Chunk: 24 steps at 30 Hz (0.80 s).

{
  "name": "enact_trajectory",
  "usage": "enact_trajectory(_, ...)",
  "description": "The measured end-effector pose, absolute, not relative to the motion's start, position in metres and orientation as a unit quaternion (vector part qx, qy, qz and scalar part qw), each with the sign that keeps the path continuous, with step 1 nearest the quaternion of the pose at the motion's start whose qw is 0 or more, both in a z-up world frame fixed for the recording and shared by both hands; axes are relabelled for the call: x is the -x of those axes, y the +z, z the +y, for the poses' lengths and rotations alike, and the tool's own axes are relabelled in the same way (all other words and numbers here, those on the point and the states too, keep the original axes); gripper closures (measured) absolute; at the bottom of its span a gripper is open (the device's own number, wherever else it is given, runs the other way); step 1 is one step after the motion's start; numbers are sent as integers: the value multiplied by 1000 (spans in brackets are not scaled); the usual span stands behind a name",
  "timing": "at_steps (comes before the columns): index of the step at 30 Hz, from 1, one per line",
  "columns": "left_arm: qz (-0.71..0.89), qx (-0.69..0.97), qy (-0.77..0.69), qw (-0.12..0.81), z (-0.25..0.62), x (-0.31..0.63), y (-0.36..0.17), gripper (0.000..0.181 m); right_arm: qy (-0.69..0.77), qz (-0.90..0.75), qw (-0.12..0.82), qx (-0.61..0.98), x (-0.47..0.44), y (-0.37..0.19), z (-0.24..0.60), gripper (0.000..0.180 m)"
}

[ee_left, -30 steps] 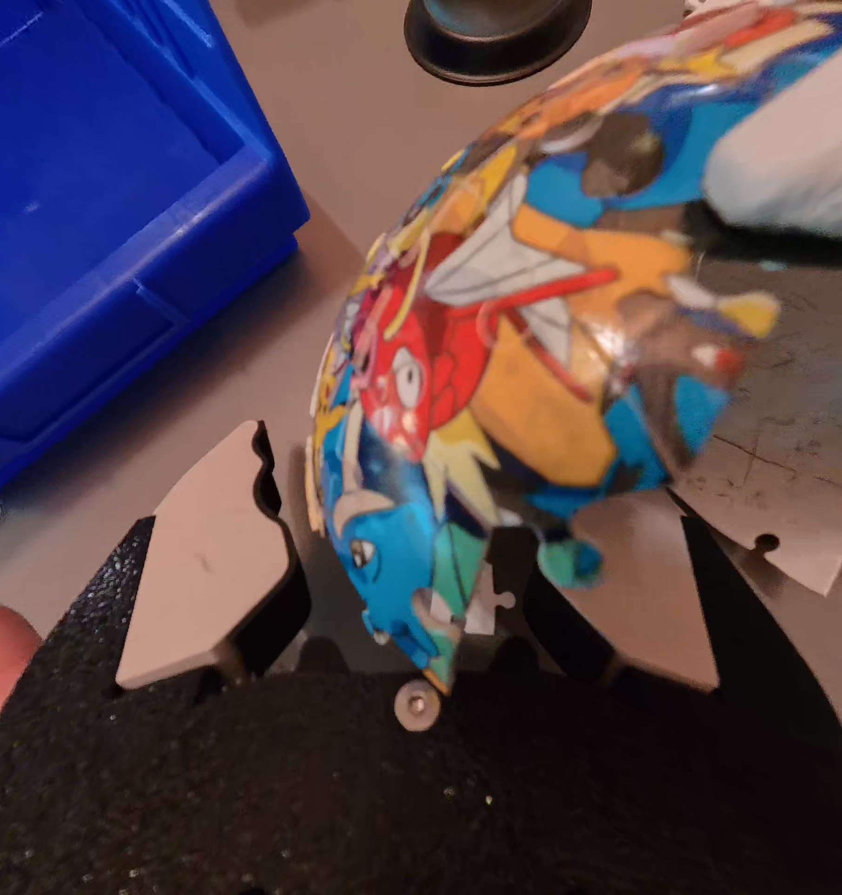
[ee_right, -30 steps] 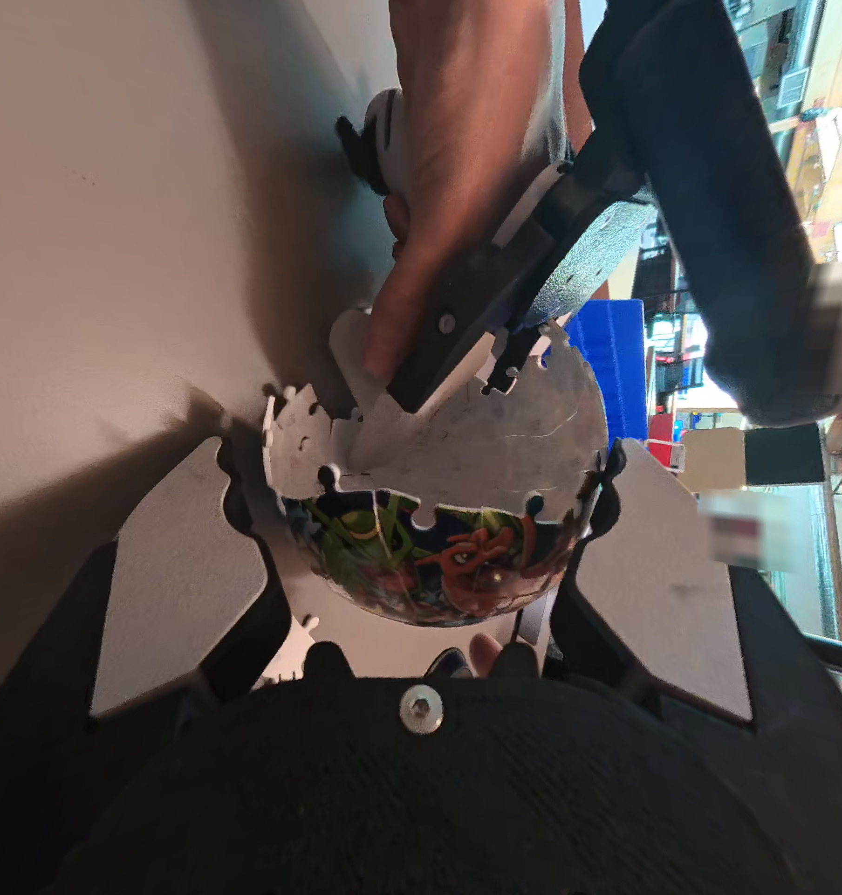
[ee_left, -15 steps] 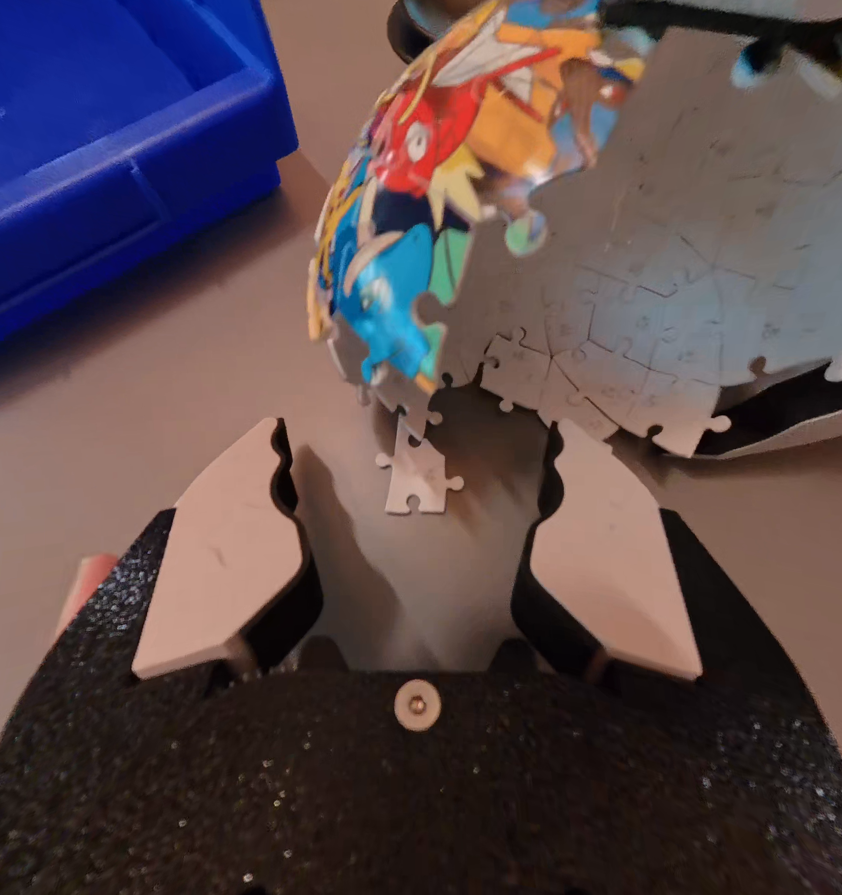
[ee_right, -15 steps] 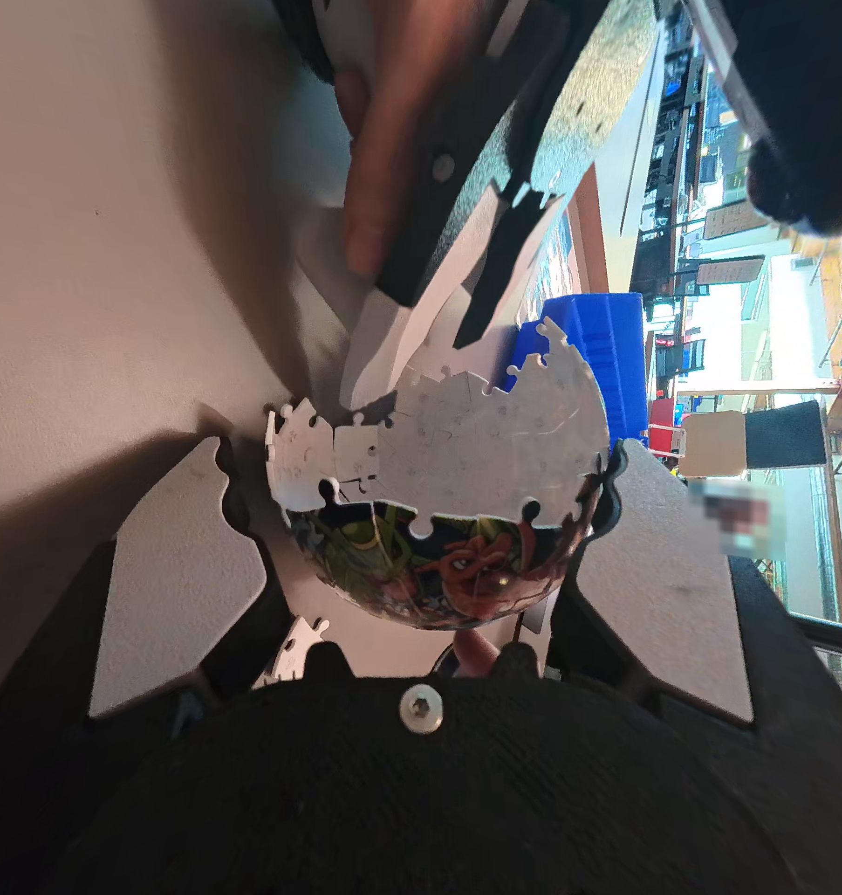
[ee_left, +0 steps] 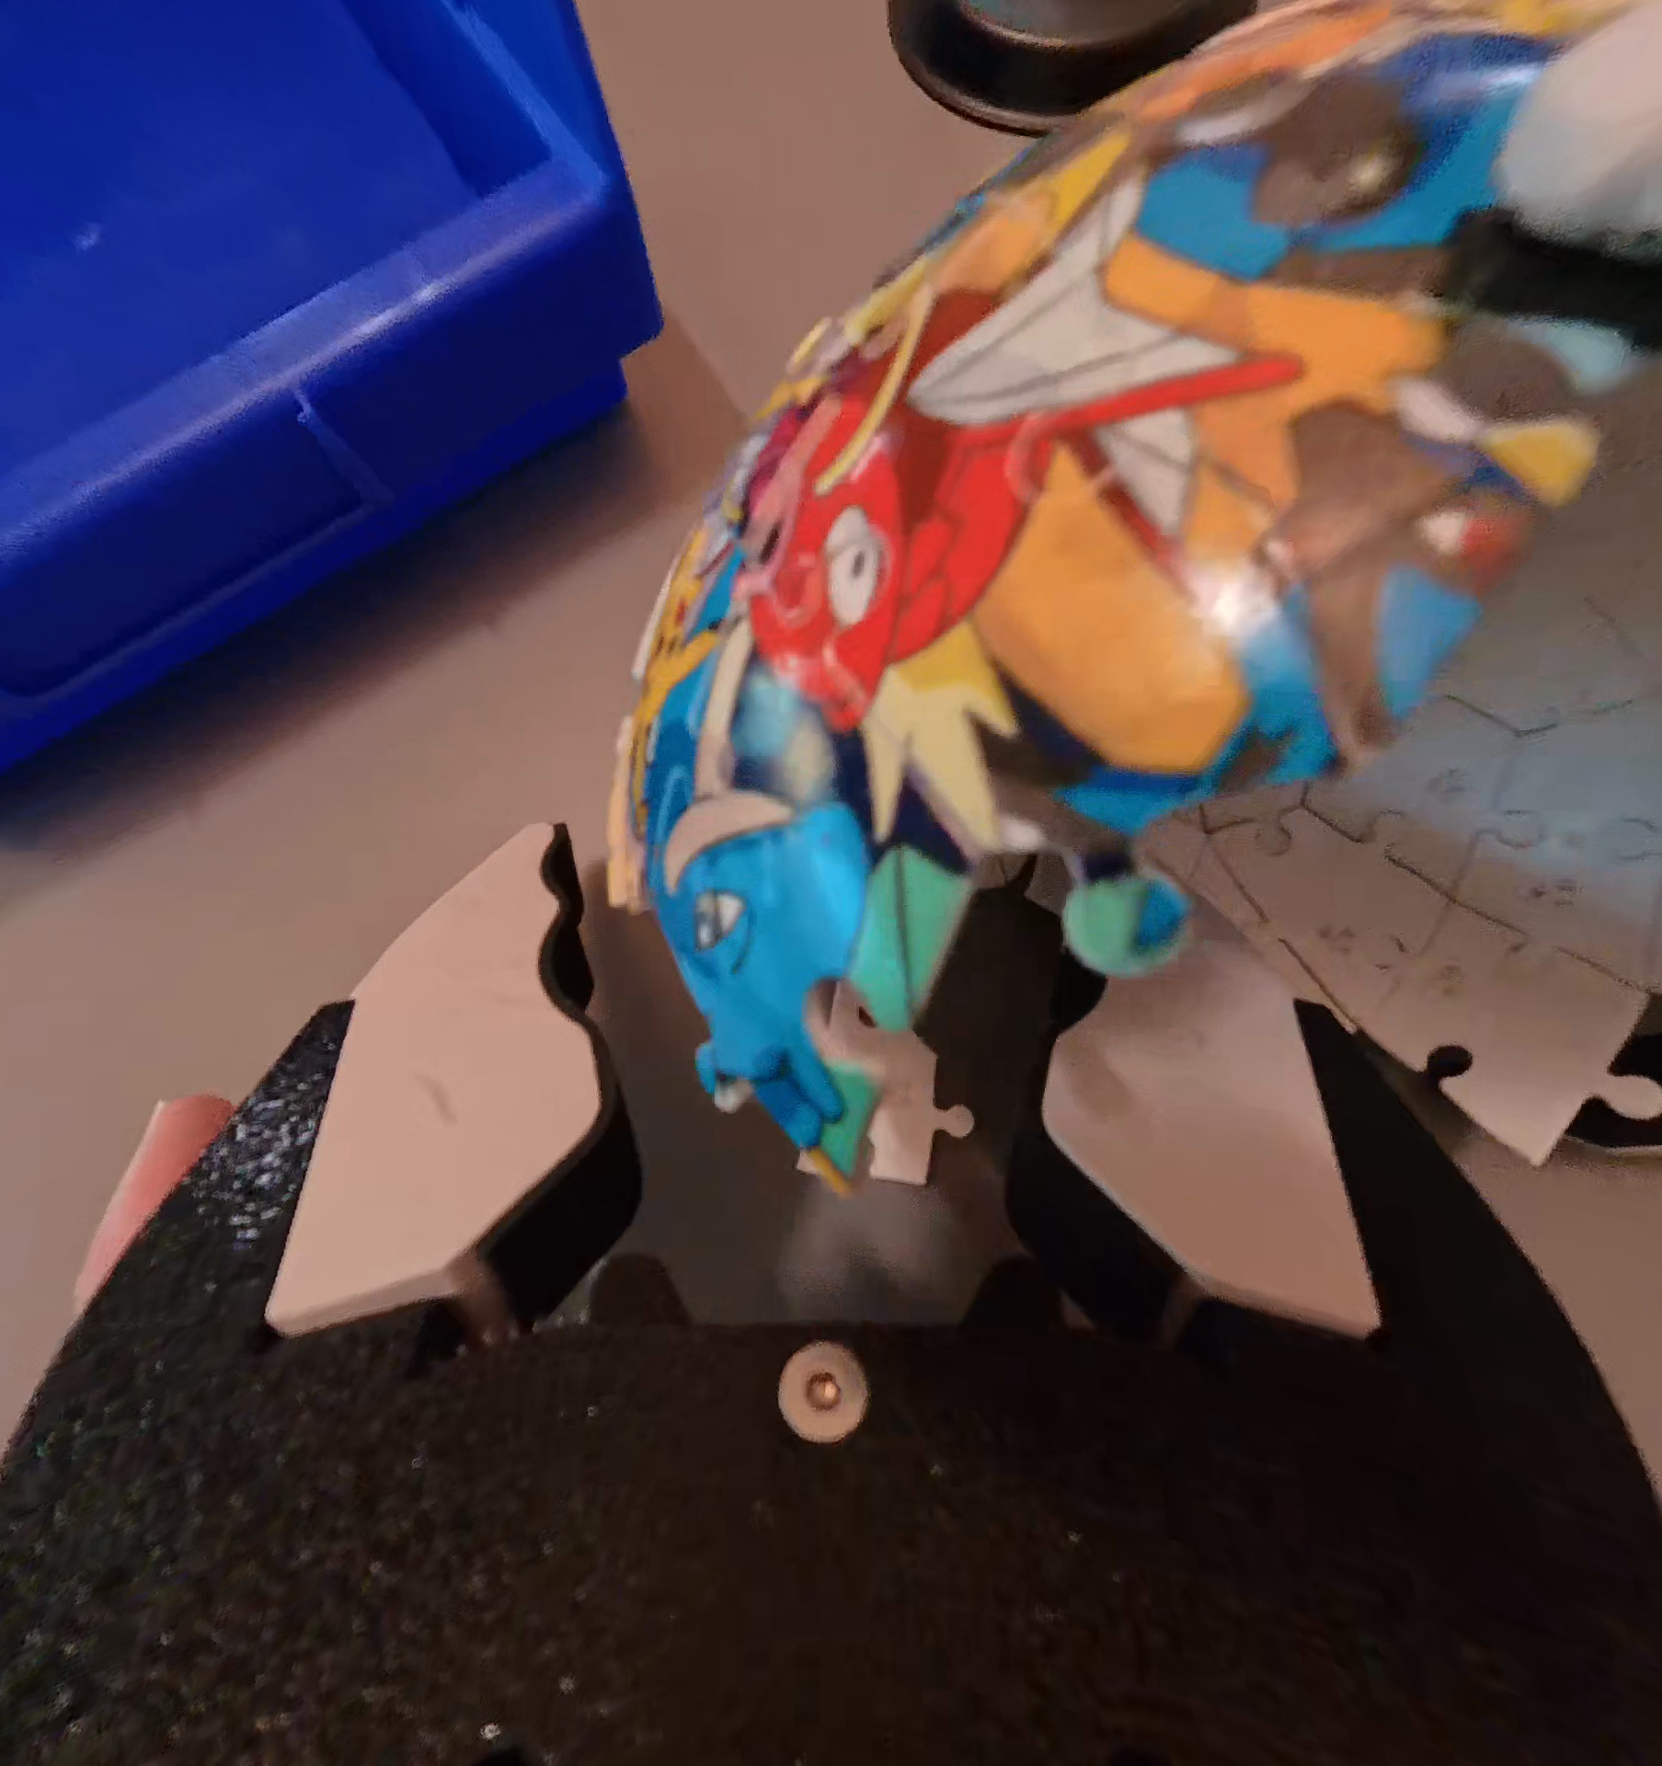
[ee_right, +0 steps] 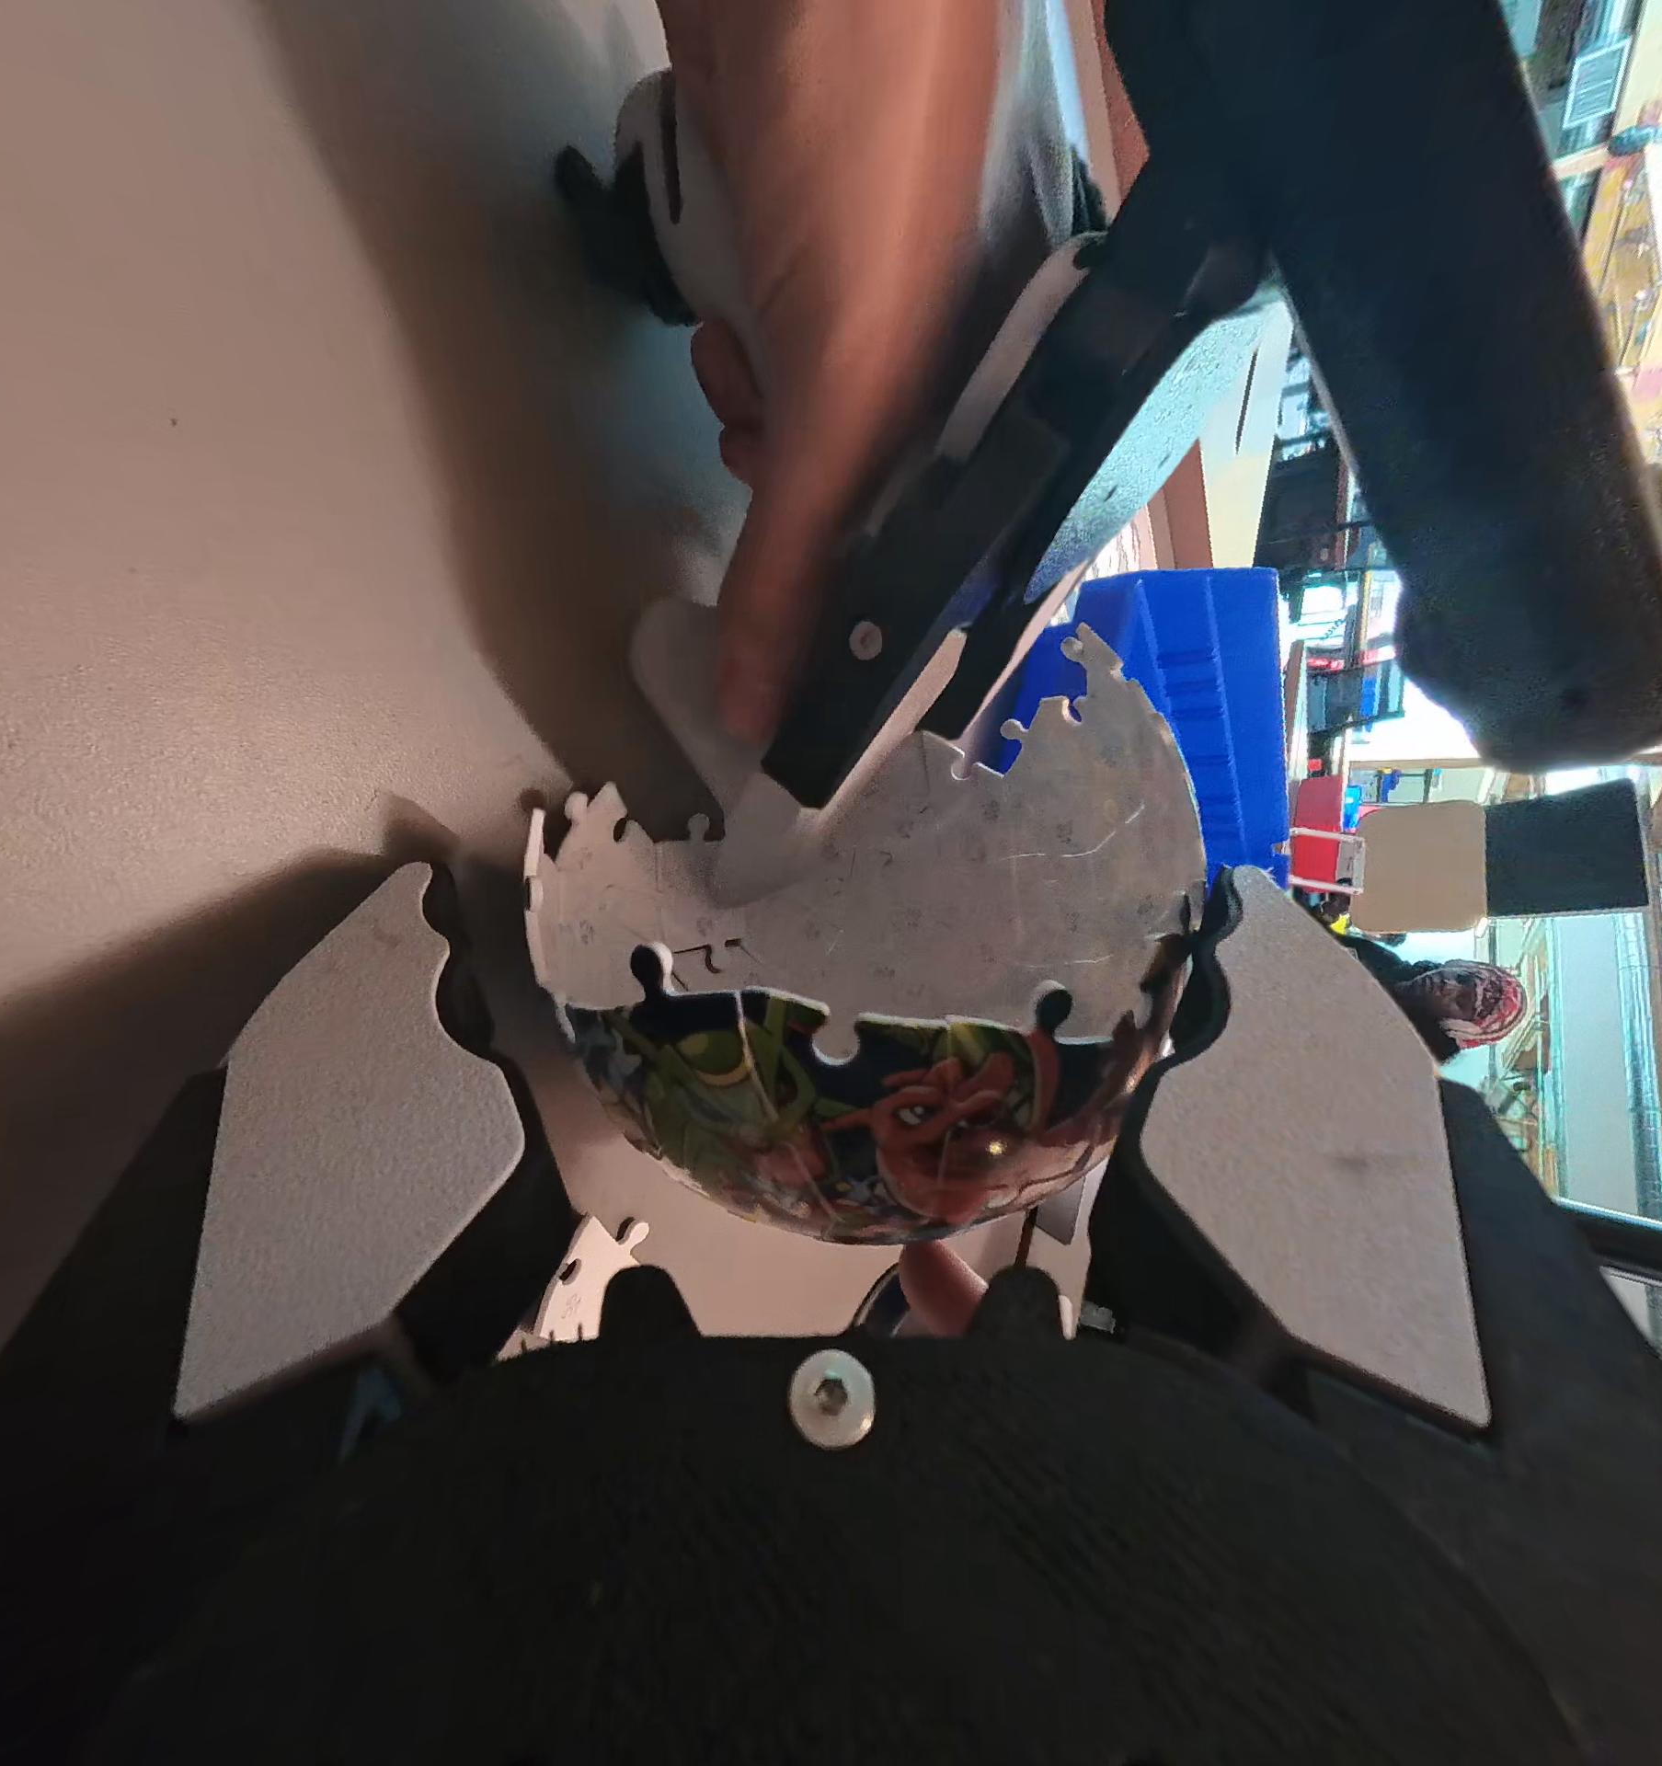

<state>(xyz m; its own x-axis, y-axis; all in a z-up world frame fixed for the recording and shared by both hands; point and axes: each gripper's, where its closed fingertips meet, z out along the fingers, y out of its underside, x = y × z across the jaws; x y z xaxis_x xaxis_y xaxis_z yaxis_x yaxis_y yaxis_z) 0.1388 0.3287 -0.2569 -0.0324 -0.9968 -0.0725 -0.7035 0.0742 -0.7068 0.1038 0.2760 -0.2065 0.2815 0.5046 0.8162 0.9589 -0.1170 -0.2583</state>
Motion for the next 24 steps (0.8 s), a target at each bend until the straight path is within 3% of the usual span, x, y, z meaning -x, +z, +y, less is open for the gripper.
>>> enact_trajectory(6, 683, 619, -253, 295, 327, -142, -256, 87, -273, -519, 413, 697, -104, -206, 278, 39)
enact_trajectory(10, 711, 583, -263, 291, 317, -147, -255, 98, -266, -516, 416, 700, -105, -207, 279, 38)
enact_trajectory(24, 726, 565, -257, 296, 322, -155, -255, 81, -249, -503, 423, 711, -109, -207, 281, 34)
